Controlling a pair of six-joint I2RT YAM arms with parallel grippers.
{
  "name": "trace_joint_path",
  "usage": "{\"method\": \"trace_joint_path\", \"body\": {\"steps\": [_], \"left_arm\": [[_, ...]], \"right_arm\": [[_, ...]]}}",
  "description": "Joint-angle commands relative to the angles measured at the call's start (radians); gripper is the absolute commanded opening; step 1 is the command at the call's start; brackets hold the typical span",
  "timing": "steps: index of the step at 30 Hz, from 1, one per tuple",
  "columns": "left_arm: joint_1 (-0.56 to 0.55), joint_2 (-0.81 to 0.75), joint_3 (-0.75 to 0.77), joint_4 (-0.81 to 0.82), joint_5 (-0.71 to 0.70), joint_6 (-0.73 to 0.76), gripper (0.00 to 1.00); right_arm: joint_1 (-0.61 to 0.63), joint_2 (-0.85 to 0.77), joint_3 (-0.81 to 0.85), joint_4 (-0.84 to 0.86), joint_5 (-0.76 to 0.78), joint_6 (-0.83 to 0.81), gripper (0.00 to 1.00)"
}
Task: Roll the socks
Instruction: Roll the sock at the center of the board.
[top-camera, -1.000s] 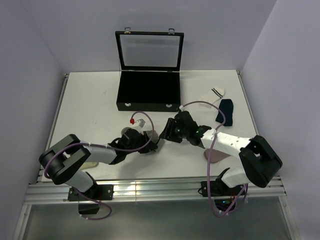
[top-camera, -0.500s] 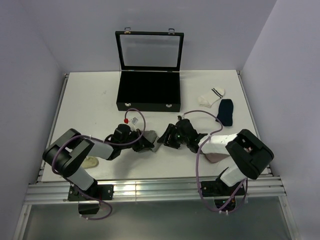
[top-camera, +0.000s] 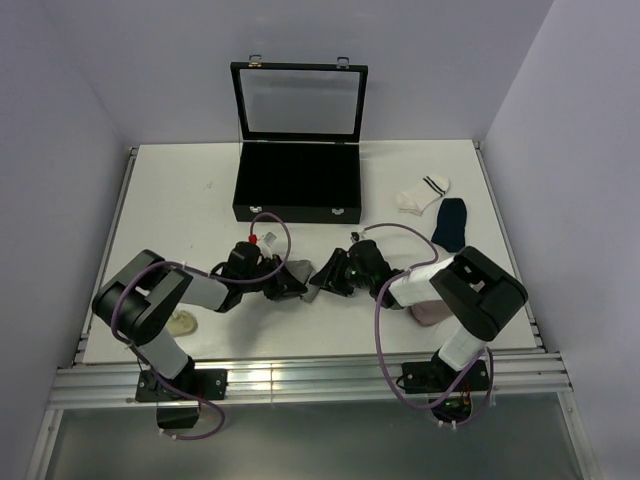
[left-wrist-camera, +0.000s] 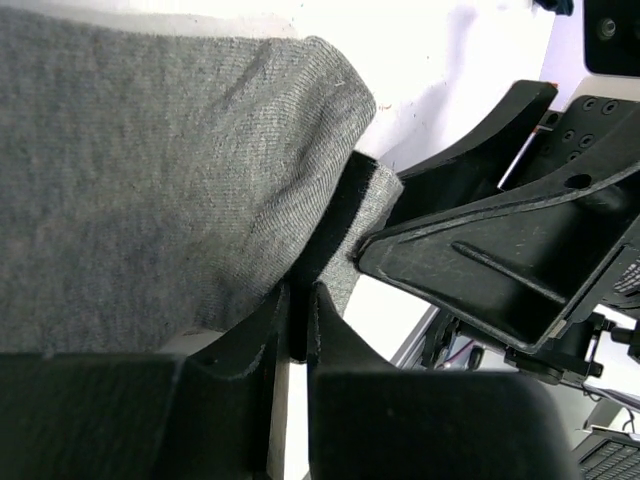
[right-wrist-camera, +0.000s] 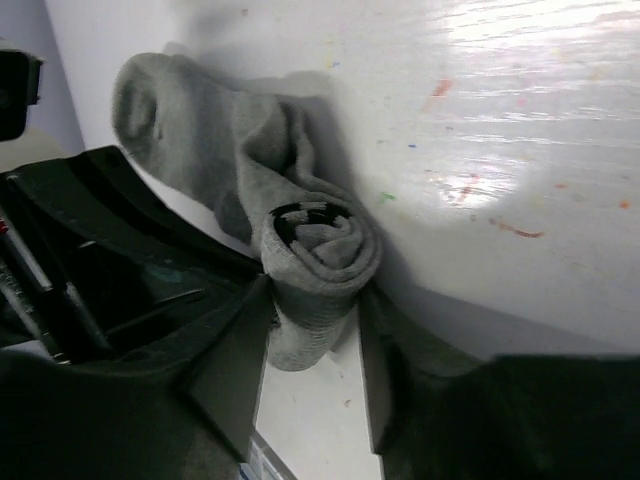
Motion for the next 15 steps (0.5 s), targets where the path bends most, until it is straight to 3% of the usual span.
{"method": "trace_joint_path", "body": {"steps": [1,3,4,10,11,15], "left_arm": [[0.004,0.049,0.015,-0.168,-0.07,0.097,0.12],[0.004,0.047,0.026,-0.194,-0.09,0.11,0.16],[0.004,0.044,0.034,-0.203,-0.098,0.123,0.17],[0.004,-0.029,0.054,-0.283,-0.19,0.172,0.42],[0.002,-0.061,0.057,-0.293,-0.202,0.178,0.5],[-0.008,-0.166,0.068,-0.365,-0.295,0.221,0.66]], "right_arm": [[0.004,0.031,-0.002,0.027,0.002,-0.007,0.45],[0.005,0.031,0.0,0.015,0.007,-0.01,0.38],[0.005,0.028,0.0,0.006,0.011,-0.013,0.29],[0.004,-0.026,0.063,-0.204,0.063,-0.068,0.0],[0.005,-0.038,0.076,-0.241,0.082,-0.082,0.0],[0.005,-0.049,0.167,-0.46,0.122,-0.099,0.0]]}}
